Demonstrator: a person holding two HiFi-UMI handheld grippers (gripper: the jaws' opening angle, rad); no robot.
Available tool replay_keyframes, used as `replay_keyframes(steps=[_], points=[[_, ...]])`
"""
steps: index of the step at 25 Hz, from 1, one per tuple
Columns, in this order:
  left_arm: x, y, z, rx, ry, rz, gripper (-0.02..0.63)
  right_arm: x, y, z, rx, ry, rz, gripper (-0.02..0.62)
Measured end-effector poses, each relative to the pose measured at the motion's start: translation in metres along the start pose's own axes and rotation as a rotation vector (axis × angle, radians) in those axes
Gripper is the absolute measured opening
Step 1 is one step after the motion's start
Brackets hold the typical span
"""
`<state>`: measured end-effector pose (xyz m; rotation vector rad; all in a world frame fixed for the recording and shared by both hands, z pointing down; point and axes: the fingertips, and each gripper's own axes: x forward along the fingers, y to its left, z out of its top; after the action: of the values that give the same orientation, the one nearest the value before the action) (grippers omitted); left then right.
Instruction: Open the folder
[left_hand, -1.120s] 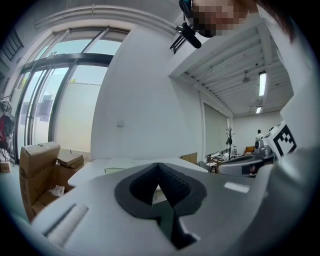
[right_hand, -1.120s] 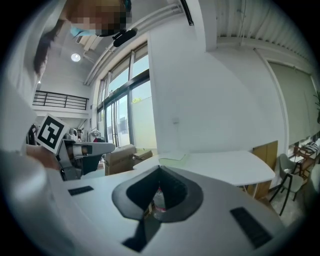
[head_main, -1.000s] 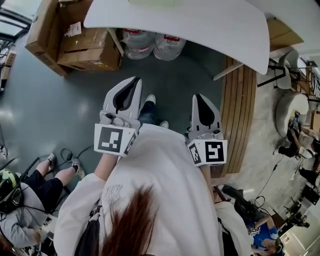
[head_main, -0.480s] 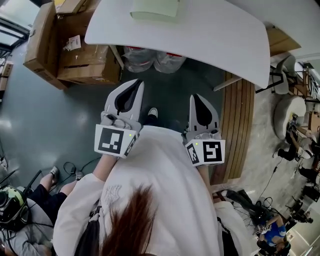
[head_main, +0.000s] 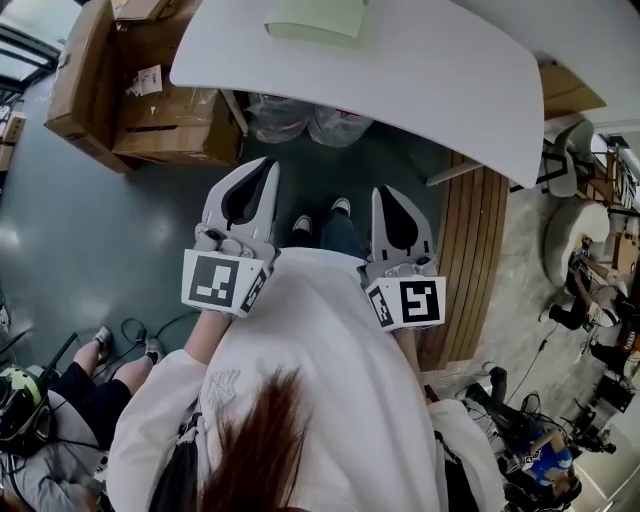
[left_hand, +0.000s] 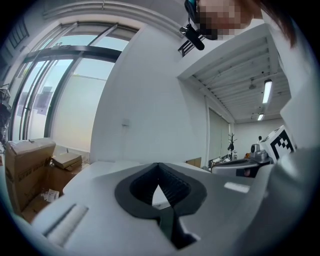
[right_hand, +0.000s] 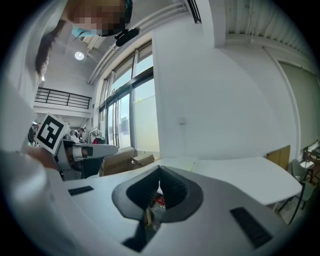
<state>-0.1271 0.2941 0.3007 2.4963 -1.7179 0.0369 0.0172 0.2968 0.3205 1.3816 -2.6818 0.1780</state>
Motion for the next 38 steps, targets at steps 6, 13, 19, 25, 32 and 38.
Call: replay_keyframes(steps=[6,13,19,25,32,38], points=[[0.024,-0.005,0.009,-0.012,-0.015,0.039,0.008,0.012,-0.031,0.007,-0.008,0.002,0.019,0.005],[0.068,-0.019,0.02,-0.028,-0.028,0.071,0.008,0.023,-0.076,0.017,-0.022,0.01,0.045,0.005],[0.103,-0.038,0.02,-0.026,-0.03,0.064,0.008,0.03,-0.113,0.016,-0.018,0.007,0.045,0.005],[0.131,-0.05,0.021,-0.005,-0.02,0.053,0.008,0.036,-0.14,0.018,-0.004,-0.001,0.041,0.005],[0.142,-0.041,0.018,0.002,-0.024,0.091,0.008,0.049,-0.156,0.016,-0.003,-0.006,0.059,0.005],[0.149,-0.028,0.016,-0.001,-0.021,0.106,0.008,0.062,-0.161,0.014,0.003,0.002,0.051,0.005]])
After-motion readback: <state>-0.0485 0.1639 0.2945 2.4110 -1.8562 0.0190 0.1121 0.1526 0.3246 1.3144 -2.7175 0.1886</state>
